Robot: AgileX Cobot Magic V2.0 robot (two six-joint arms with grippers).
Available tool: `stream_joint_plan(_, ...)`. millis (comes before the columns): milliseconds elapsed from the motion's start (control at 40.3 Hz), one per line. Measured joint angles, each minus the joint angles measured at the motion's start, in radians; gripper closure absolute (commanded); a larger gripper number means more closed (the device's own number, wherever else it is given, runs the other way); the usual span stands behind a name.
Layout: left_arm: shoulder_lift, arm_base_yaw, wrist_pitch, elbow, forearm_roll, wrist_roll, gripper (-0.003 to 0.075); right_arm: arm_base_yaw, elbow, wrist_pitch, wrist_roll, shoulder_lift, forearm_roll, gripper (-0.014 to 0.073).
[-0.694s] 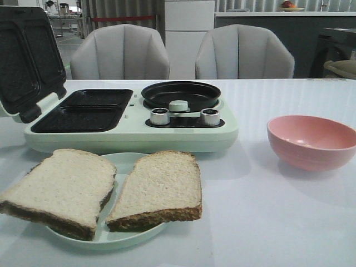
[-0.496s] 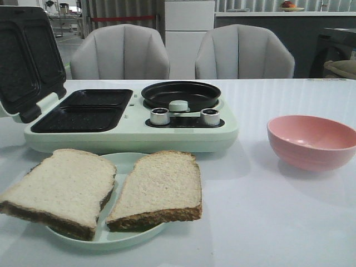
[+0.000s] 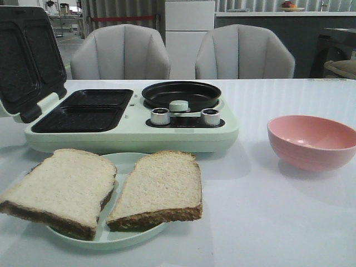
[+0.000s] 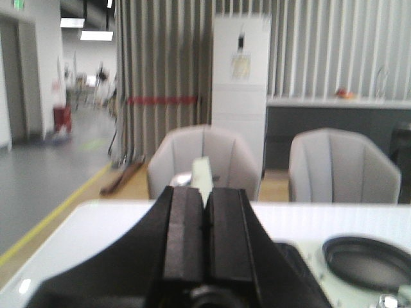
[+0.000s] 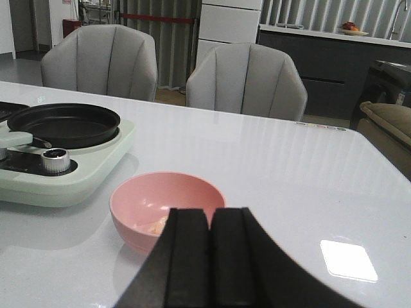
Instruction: Make breakfast with bread and shrimp
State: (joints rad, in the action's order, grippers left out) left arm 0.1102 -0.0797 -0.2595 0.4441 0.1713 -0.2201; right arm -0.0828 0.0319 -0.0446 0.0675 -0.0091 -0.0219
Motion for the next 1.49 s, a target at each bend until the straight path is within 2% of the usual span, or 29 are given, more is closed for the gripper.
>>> stream_joint_plan(74, 0.038, 0.000, -0.080, 0.038, 0.002, 0.000, 0.0687, 0.000, 0.000, 0.000, 0.000, 0.000, 0.000, 0.0627)
stream_joint_plan(347, 0.098, 0.000, -0.172, 0.041, -0.020, 0.000, 0.0666, 0.000, 0.000, 0.000, 0.000, 0.000, 0.000, 0.0627)
stream_joint_plan(422, 0.111, 0.000, -0.175, 0.041, -0.009, 0.000, 0.0599, 0.000, 0.000, 0.000, 0.000, 0.000, 0.000, 0.0627)
stream_joint_plan(471, 0.118, 0.000, -0.175, 0.041, 0.001, 0.000, 0.0524, 0.000, 0.000, 0.000, 0.000, 0.000, 0.000, 0.0627)
stream_joint_plan(546, 0.127, 0.000, -0.175, 0.041, 0.010, 0.000, 0.0354, 0.000, 0.000, 0.000, 0.000, 0.000, 0.000, 0.0627)
stream_joint_plan(645, 0.129, 0.000, -0.176, 0.041, 0.017, 0.000, 0.0197, 0.000, 0.000, 0.000, 0.000, 0.000, 0.000, 0.0627)
stream_joint_plan(694, 0.129, 0.000, -0.176, 0.041, 0.026, 0.002, 0.0167, 0.000, 0.000, 0.000, 0.000, 0.000, 0.000, 0.0627)
stream_joint_plan(794, 0.131, 0.000, -0.176, 0.041, 0.066, 0.012, 0.0165, 0.000, 0.000, 0.000, 0.000, 0.000, 0.000, 0.0627)
stream_joint_plan(967, 0.164, -0.031, -0.185, 0.041, 0.095, 0.144, 0.0165, 0.000, 0.000, 0.000, 0.000, 0.000, 0.000, 0.0627)
stream_joint_plan(1066, 0.191, -0.100, -0.187, 0.039, 0.135, 0.209, 0.0165, 0.000, 0.000, 0.000, 0.000, 0.000, 0.000, 0.0627)
stream_joint_plan(1215, 0.271, -0.242, -0.227, 0.014, 0.311, 0.234, 0.0165, 0.000, 0.000, 0.000, 0.000, 0.000, 0.000, 0.0627)
stream_joint_plan(1488, 0.518, -0.611, -0.366, 0.007, 0.583, 0.245, 0.0165, 0.000, 0.000, 0.000, 0.000, 0.000, 0.000, 0.0627)
